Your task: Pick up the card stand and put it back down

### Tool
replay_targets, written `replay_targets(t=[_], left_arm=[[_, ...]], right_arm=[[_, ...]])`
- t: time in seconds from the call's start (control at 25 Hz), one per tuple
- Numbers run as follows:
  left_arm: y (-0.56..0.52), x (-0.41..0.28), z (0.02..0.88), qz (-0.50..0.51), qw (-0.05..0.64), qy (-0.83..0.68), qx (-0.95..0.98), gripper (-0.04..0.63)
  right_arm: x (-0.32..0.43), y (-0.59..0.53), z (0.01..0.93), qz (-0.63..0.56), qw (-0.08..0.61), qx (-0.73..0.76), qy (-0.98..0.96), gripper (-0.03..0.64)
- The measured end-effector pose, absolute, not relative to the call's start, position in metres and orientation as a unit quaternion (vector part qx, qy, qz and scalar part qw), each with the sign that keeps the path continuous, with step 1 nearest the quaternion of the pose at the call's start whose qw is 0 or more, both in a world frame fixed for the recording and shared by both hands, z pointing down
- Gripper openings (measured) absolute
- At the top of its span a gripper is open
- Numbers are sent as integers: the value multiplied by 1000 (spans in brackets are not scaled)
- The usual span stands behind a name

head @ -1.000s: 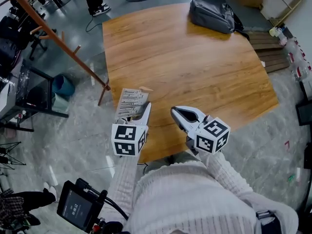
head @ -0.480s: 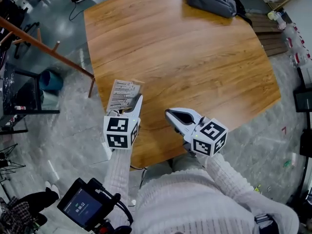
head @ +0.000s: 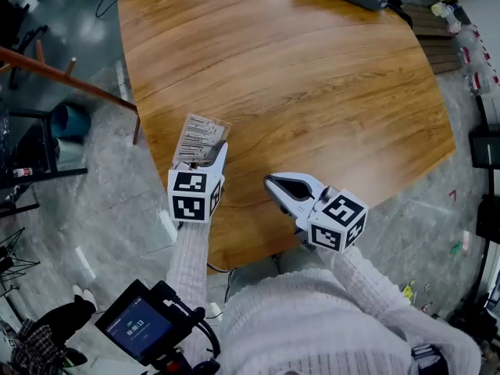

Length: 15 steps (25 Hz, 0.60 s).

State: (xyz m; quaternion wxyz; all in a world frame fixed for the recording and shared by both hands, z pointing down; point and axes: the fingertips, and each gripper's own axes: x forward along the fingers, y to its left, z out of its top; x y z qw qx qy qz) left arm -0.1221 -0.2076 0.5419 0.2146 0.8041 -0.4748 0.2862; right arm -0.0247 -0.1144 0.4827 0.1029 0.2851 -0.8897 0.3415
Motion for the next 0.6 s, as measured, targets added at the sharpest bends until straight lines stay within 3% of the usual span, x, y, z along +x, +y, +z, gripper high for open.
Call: replay_targets(t=[0.6], left_arm=[[-207, -120, 564, 310, 218, -473, 796, 189]], right_arm=[[-24, -113, 489, 349, 110, 290, -884, 0]])
